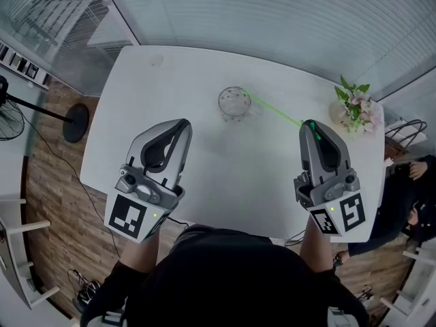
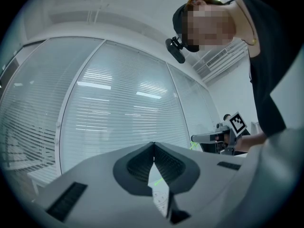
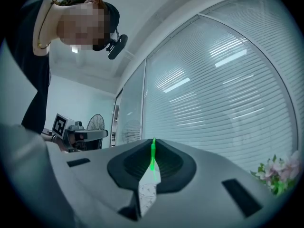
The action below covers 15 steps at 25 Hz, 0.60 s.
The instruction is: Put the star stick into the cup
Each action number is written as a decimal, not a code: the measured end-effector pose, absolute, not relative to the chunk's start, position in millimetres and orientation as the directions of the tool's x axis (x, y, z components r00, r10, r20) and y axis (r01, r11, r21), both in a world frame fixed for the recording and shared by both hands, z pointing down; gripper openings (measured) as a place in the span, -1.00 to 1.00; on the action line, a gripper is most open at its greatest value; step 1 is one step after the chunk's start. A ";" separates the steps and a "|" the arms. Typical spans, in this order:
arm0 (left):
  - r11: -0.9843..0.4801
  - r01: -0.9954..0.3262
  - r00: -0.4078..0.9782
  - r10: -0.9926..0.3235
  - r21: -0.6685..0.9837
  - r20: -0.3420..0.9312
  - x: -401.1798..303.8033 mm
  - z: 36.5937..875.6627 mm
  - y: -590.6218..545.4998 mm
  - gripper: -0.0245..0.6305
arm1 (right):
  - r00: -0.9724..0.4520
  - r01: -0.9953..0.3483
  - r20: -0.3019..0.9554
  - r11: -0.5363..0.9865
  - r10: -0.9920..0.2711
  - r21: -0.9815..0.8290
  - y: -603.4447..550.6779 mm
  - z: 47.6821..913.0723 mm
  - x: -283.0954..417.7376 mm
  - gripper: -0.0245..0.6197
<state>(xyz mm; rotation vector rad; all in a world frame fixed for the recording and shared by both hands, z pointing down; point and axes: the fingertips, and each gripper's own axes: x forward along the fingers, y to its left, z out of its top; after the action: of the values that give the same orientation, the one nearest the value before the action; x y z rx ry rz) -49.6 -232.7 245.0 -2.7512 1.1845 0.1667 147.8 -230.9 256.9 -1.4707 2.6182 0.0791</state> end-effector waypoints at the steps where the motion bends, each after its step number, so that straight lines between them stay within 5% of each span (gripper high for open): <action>1: -0.680 -0.728 0.684 -0.713 -0.086 -0.156 -49.2 245.4 -232.5 -0.88 | -0.515 -0.852 -0.142 0.523 -0.845 -0.024 -231.9 259.1 147.4 -0.86; 15: -0.673 -0.734 0.678 -0.722 -0.090 -0.140 -51.4 250.9 -230.8 -0.88 | -0.531 -0.841 -0.104 0.538 -0.841 -0.051 -244.8 286.3 138.1 -0.86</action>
<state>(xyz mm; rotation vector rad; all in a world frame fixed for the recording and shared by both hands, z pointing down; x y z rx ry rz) -51.4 -230.8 250.9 -2.7493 1.1997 0.1397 138.1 -244.8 286.3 -1.4566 2.6518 0.0075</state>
